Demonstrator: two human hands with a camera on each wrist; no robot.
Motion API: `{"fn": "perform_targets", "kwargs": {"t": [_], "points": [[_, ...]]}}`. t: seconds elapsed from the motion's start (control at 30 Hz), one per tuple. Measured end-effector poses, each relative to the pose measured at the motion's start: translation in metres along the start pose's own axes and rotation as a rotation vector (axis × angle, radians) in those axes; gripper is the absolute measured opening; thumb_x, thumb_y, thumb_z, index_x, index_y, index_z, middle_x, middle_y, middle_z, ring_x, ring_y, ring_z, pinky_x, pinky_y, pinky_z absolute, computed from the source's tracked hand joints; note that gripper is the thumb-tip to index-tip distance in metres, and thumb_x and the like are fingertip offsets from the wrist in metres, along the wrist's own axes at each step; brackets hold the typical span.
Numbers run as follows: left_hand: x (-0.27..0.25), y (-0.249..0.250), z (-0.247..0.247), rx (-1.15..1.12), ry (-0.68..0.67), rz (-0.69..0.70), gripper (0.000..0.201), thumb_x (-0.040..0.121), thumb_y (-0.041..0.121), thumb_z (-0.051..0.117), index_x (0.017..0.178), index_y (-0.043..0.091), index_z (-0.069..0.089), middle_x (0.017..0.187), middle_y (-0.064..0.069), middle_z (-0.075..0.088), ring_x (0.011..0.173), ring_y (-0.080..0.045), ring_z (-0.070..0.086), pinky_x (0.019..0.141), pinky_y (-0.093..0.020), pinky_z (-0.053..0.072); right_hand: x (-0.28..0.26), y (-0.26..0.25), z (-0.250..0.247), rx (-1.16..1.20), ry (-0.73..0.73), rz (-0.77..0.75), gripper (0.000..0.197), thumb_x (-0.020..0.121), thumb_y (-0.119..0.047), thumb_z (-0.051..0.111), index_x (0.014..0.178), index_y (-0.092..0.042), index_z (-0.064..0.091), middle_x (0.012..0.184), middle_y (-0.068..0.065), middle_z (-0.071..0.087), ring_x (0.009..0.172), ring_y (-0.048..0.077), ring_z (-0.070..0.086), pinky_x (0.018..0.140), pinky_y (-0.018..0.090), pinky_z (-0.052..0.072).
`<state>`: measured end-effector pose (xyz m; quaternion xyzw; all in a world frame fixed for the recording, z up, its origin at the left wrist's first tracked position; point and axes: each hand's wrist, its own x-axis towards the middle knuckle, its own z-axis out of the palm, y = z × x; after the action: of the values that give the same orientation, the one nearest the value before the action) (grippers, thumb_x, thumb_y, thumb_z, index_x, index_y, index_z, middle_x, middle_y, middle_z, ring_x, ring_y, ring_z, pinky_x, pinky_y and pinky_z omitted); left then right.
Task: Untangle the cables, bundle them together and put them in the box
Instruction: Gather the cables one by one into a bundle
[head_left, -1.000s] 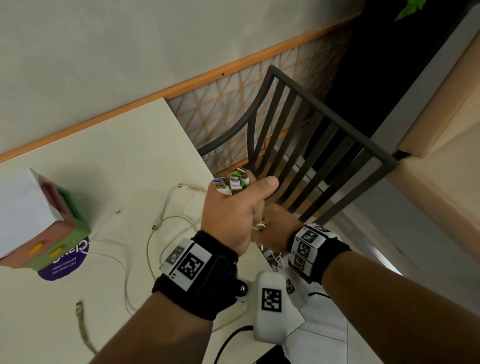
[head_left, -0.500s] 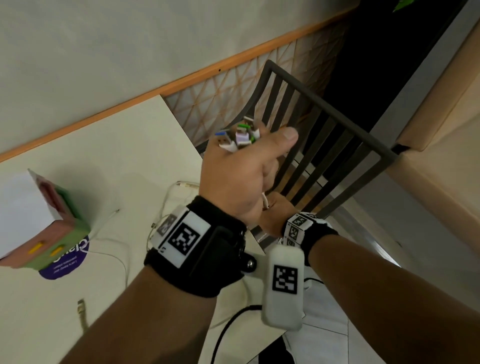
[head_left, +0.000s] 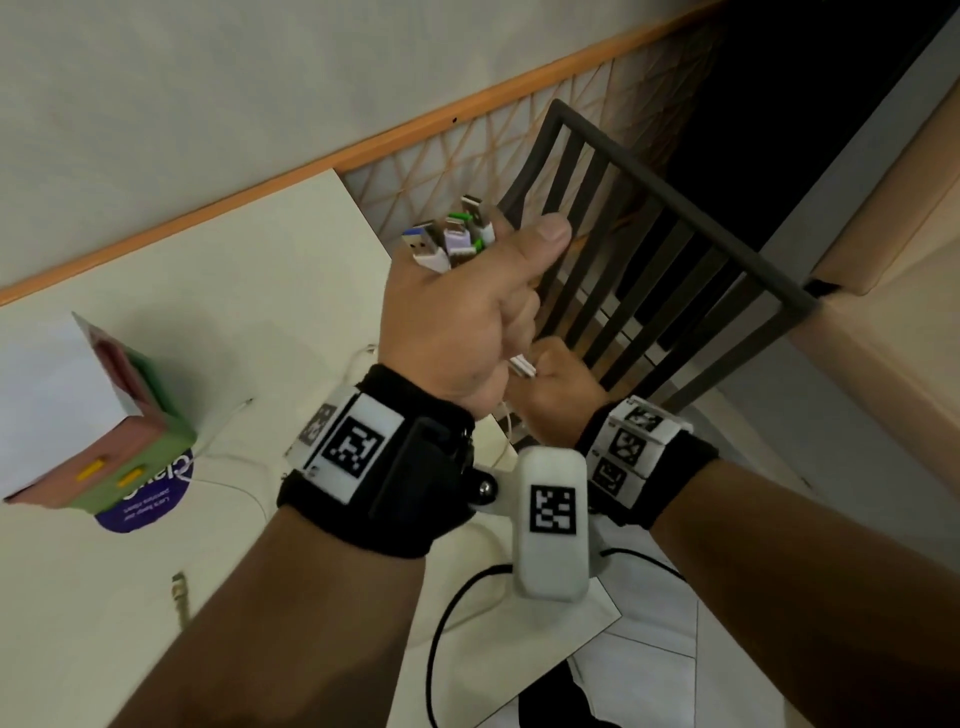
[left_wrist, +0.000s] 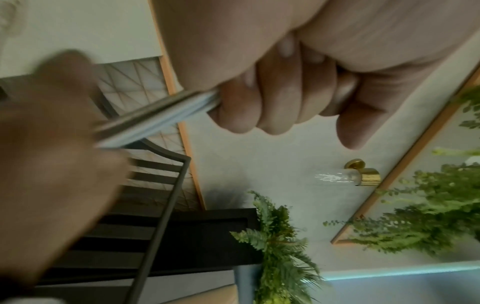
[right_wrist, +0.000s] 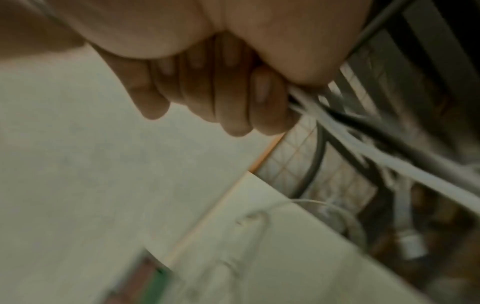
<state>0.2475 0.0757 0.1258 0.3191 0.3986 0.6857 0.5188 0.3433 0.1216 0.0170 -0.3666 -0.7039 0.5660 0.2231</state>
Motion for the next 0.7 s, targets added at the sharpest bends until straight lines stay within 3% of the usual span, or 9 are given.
{"fn": "perform_targets", "kwargs": {"t": [0.17, 0.27, 0.33, 0.4, 0.43, 0.5, 0.57, 0.63, 0.7], "points": [[-0.019, 0.001, -0.005, 0.041, -0.028, 0.024, 0.045, 0.082, 0.008, 0.069, 0.055, 0.013, 0.033, 0.038, 0.005, 0.026, 0.029, -0.010, 0.018, 0.041, -0.017, 0.019, -0.004, 0.057, -0.001, -0.404, -0.054, 0.417, 0.041, 0.086, -0.036, 0.063, 0.052, -0.014, 0.052, 0.052, 0.003, 0.050, 0.050, 0.019, 0.049, 0.052, 0.033, 0.041], [-0.027, -0.002, -0.021, -0.015, 0.059, -0.001, 0.045, 0.080, 0.011, 0.070, 0.049, 0.020, 0.038, 0.038, 0.006, 0.026, 0.029, -0.009, 0.020, 0.041, -0.018, 0.017, -0.003, 0.075, 0.004, -0.572, -0.147, 0.509, 0.040, 0.086, -0.046, 0.058, 0.064, -0.013, 0.062, 0.060, 0.002, 0.060, 0.059, 0.022, 0.062, 0.052, 0.031, 0.047], [-0.029, -0.005, -0.035, -0.041, 0.153, -0.011, 0.046, 0.079, 0.010, 0.069, 0.048, 0.023, 0.037, 0.038, 0.007, 0.025, 0.029, -0.009, 0.018, 0.042, -0.017, 0.016, -0.007, 0.080, 0.002, -0.685, -0.267, 0.511, 0.036, 0.085, -0.048, 0.062, 0.081, -0.013, 0.068, 0.079, 0.006, 0.068, 0.073, 0.023, 0.066, 0.065, 0.035, 0.054], [-0.033, -0.014, -0.045, 0.070, 0.240, -0.026, 0.047, 0.078, 0.009, 0.070, 0.048, 0.024, 0.038, 0.038, 0.008, 0.027, 0.030, -0.010, 0.020, 0.042, -0.016, 0.020, -0.010, 0.074, -0.005, -0.597, -0.329, 0.418, 0.028, 0.075, -0.035, 0.075, 0.098, -0.018, 0.069, 0.104, 0.006, 0.069, 0.092, 0.020, 0.065, 0.083, 0.038, 0.054], [-0.036, -0.022, -0.046, 0.160, 0.282, -0.052, 0.047, 0.079, 0.007, 0.071, 0.048, 0.024, 0.039, 0.038, 0.009, 0.029, 0.030, -0.009, 0.023, 0.041, -0.016, 0.023, -0.011, 0.063, -0.007, -0.409, -0.337, 0.344, 0.042, 0.067, -0.026, 0.077, 0.108, -0.023, 0.067, 0.116, 0.004, 0.066, 0.103, 0.018, 0.063, 0.092, 0.040, 0.053], [-0.042, -0.044, -0.048, 0.281, 0.326, -0.120, 0.044, 0.082, -0.002, 0.071, 0.052, 0.022, 0.049, 0.039, 0.011, 0.040, 0.032, -0.005, 0.034, 0.038, -0.017, 0.030, -0.010, 0.030, -0.005, 0.082, -0.299, 0.140, 0.076, 0.055, -0.013, 0.068, 0.130, -0.020, 0.056, 0.132, 0.007, 0.060, 0.121, 0.024, 0.057, 0.101, 0.049, 0.047], [-0.047, -0.054, -0.047, 0.321, 0.310, -0.193, 0.039, 0.083, -0.008, 0.066, 0.057, 0.019, 0.057, 0.043, 0.011, 0.048, 0.036, -0.003, 0.038, 0.041, -0.018, 0.032, -0.006, -0.007, 0.000, 0.387, -0.246, -0.021, 0.077, 0.061, -0.005, 0.055, 0.138, -0.013, 0.048, 0.136, 0.014, 0.056, 0.126, 0.030, 0.053, 0.102, 0.047, 0.046], [-0.049, -0.057, -0.049, 0.305, 0.309, -0.219, 0.042, 0.083, -0.010, 0.061, 0.054, 0.021, 0.057, 0.048, 0.007, 0.052, 0.041, -0.004, 0.041, 0.044, -0.021, 0.035, -0.005, -0.040, 0.010, 0.331, -0.207, -0.155, 0.063, 0.076, -0.010, 0.048, 0.139, -0.016, 0.049, 0.137, 0.009, 0.058, 0.128, 0.021, 0.054, 0.104, 0.036, 0.045], [-0.049, -0.057, -0.048, 0.338, 0.328, -0.156, 0.029, 0.087, 0.003, 0.051, 0.068, 0.023, 0.062, 0.069, -0.007, 0.063, 0.058, -0.011, 0.057, 0.054, -0.020, 0.042, -0.007, -0.062, 0.022, -0.051, -0.204, -0.311, 0.047, 0.090, -0.027, 0.047, 0.135, -0.016, 0.057, 0.135, 0.001, 0.061, 0.126, 0.006, 0.055, 0.107, 0.024, 0.042]]}}
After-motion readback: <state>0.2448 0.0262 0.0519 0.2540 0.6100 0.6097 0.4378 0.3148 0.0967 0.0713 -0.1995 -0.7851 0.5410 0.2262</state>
